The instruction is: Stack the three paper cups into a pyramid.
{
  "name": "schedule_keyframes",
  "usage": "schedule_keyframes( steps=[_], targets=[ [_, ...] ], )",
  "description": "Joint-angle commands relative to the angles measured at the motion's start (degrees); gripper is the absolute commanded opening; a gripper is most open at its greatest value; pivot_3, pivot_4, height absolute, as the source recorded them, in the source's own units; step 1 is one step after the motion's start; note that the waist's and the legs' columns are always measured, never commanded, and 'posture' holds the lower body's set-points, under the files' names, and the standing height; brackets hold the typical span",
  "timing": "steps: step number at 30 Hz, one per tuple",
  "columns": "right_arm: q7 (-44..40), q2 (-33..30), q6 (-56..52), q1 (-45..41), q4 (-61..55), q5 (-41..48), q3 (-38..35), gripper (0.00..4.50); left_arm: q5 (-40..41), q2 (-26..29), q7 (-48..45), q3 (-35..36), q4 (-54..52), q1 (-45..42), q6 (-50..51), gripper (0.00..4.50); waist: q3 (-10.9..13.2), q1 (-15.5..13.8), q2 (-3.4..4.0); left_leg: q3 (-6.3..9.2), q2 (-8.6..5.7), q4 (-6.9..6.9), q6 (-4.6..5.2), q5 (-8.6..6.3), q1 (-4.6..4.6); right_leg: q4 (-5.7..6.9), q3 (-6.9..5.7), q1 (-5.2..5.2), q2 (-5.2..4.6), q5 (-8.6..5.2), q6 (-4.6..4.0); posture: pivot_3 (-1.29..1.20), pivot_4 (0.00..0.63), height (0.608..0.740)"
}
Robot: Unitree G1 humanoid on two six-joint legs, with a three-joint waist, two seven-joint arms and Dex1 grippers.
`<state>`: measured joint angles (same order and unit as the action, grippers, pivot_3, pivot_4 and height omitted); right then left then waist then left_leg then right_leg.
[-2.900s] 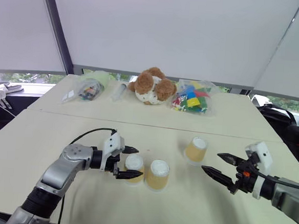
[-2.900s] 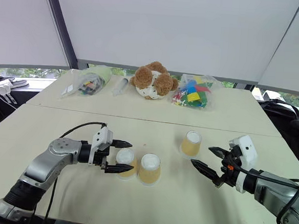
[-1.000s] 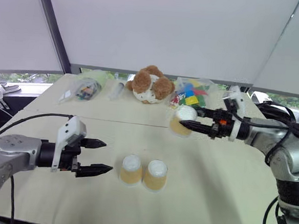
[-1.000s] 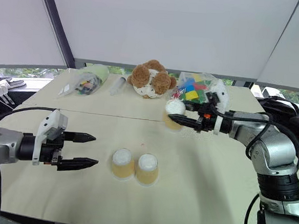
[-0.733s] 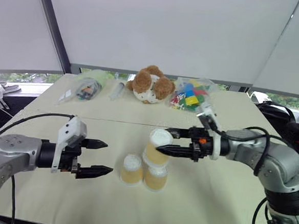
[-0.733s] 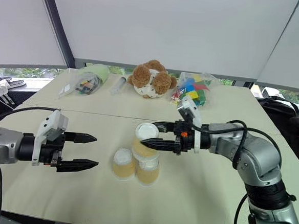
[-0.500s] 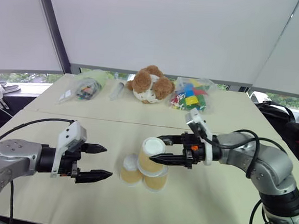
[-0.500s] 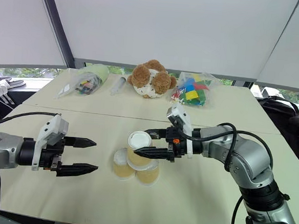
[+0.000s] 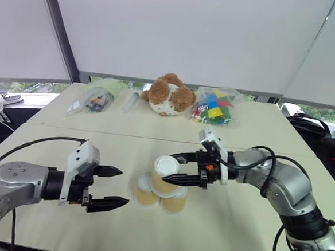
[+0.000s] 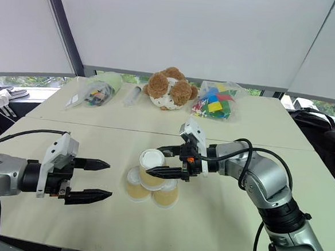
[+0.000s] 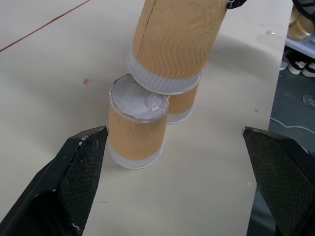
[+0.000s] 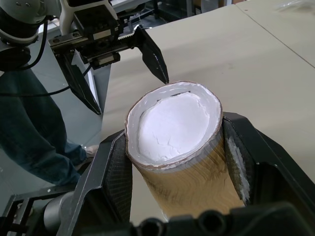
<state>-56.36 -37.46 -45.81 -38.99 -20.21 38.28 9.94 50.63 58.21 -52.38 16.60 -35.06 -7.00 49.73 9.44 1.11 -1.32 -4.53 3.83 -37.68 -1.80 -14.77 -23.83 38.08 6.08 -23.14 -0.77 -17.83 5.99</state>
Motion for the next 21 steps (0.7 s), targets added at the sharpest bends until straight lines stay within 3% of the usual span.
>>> schedule_keyframes(
  steps=[1,21],
  targets=[
    [0.25,0.45,0.01,-1.23,0.08,-0.81,-0.13,2.25,0.62,0.21,0.46,1.02,-1.68,-0.13,-0.48,4.5,0.0,0.01,0.0,0.0,0.0,0.0,0.0,0.0,0.0,0.0,0.0,0.0,0.0,0.0,0.0,0.0,0.15,0.74],
    [-2.96,0.18,-2.5,-5.42,3.68,0.23,-0.82,2.25,-0.93,-1.56,2.69,-0.83,-2.66,0.87,-1.83,4.5,0.0,0.01,0.0,-0.01,0.0,0.01,0.0,0.0,0.0,0.0,0.0,-0.01,0.0,0.0,-0.01,0.0,0.15,0.74]
  ],
)
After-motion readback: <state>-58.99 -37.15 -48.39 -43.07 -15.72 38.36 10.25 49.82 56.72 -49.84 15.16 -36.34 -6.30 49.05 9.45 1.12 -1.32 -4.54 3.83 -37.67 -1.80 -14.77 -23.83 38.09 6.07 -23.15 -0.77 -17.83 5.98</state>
